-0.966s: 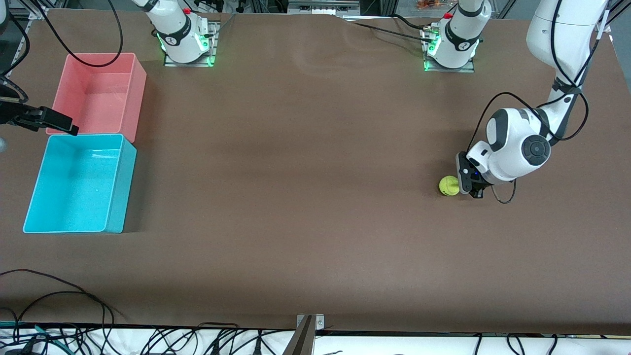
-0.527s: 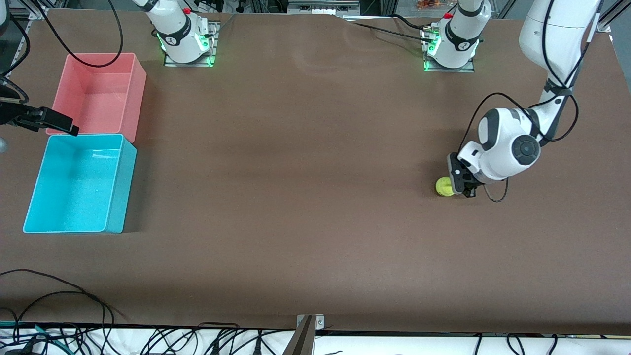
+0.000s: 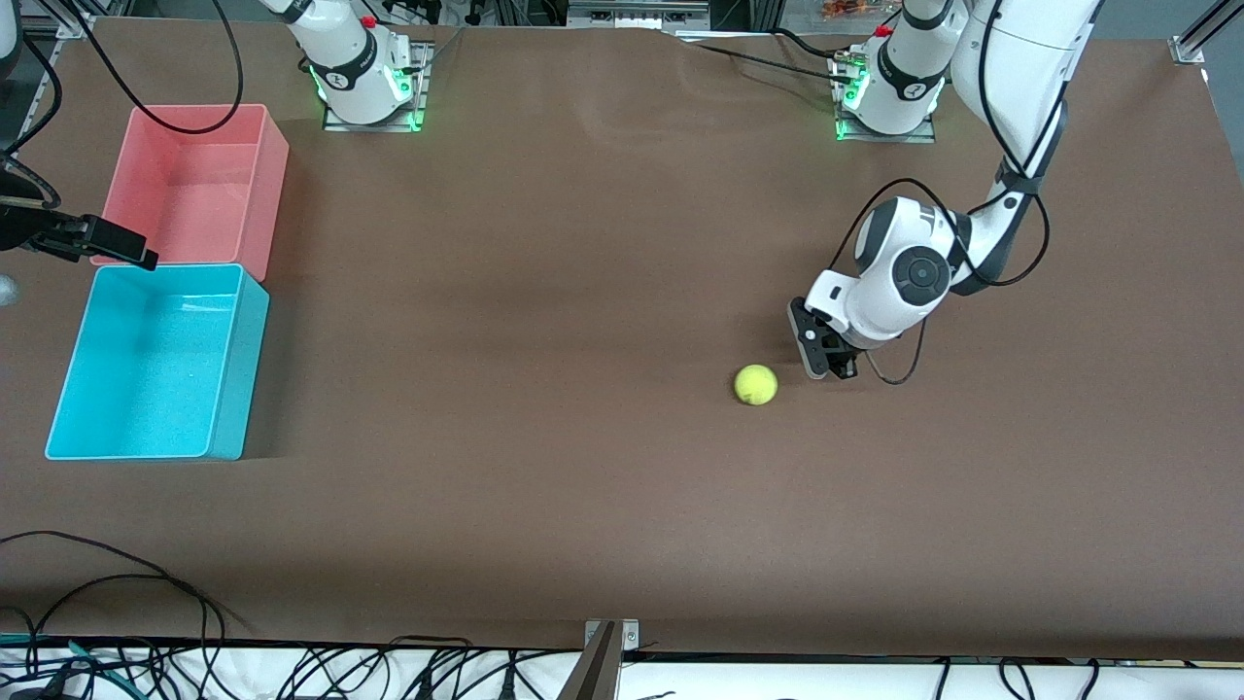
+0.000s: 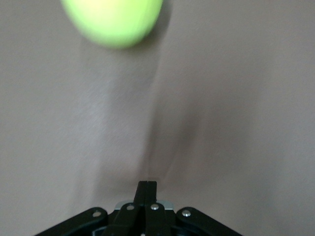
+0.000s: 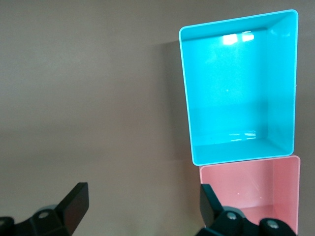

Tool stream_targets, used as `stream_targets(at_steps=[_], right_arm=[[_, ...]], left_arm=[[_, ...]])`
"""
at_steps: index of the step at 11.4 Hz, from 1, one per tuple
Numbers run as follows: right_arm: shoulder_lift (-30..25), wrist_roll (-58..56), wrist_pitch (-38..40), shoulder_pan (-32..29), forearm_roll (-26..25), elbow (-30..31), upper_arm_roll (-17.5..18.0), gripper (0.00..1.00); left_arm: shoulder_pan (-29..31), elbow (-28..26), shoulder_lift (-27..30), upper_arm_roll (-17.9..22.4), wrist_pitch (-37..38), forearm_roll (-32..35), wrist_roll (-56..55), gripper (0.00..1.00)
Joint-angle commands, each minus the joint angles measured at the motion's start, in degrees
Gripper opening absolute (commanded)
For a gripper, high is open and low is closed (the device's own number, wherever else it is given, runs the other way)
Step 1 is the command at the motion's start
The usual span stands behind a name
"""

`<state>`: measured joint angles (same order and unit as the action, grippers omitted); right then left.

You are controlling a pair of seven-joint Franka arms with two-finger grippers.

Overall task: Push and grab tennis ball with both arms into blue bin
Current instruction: 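Push the ball with the left gripper while the right gripper reaches it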

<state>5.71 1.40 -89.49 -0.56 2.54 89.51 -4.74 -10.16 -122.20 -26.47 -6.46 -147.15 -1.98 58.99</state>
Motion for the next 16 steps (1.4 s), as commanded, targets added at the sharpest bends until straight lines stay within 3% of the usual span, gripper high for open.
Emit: stream_targets(at_steps=[1, 4, 5, 6, 7, 10, 13, 16], right_arm=[[0.4, -1.1, 0.4, -0.4, 0.4, -1.2, 0.1, 1.00], [4.5, -2.9, -2.5, -0.6, 0.3, -1.1, 0.1, 1.00], [6.3, -4.6, -4.7, -0.7, 0.4, -1.2, 0.1, 1.00], [8.3, -5.8, -6.6, -0.8, 0.4, -1.2, 0.1, 1.00], [11.2, -6.8, -8.6, -0.8, 0.7, -1.1, 0.1, 1.00], [18.4, -7.1, -15.3, -0.8, 7.4, -1.2, 0.1, 1.00], [22.4, -6.8, -19.8, 0.5, 14.3, -1.2, 1.5, 1.00], [25.8, -5.3, -26.1, 0.6, 15.7, -1.2, 5.0, 1.00]], left_arm=[[2.2, -1.0, 3.6, 0.1, 1.3, 1.5, 0.3, 0.12], [4.5, -2.2, 7.8, 0.4, 5.6, 1.5, 0.3, 0.42], [5.6, -2.5, 9.7, 0.5, 7.0, 1.5, 0.3, 0.57], [5.9, -2.6, 11.2, 1.4, 9.5, 1.5, 0.3, 0.90], [5.9, -3.0, 12.9, 2.9, 11.1, 1.5, 0.4, 1.00], [5.6, -4.7, 15.6, 3.9, 11.2, 1.5, -0.5, 1.00], [5.9, -9.4, 26.3, 3.9, 11.6, 1.6, -0.5, 1.00], [6.8, -9.0, 31.0, 3.9, 11.5, 1.5, -0.5, 1.00]])
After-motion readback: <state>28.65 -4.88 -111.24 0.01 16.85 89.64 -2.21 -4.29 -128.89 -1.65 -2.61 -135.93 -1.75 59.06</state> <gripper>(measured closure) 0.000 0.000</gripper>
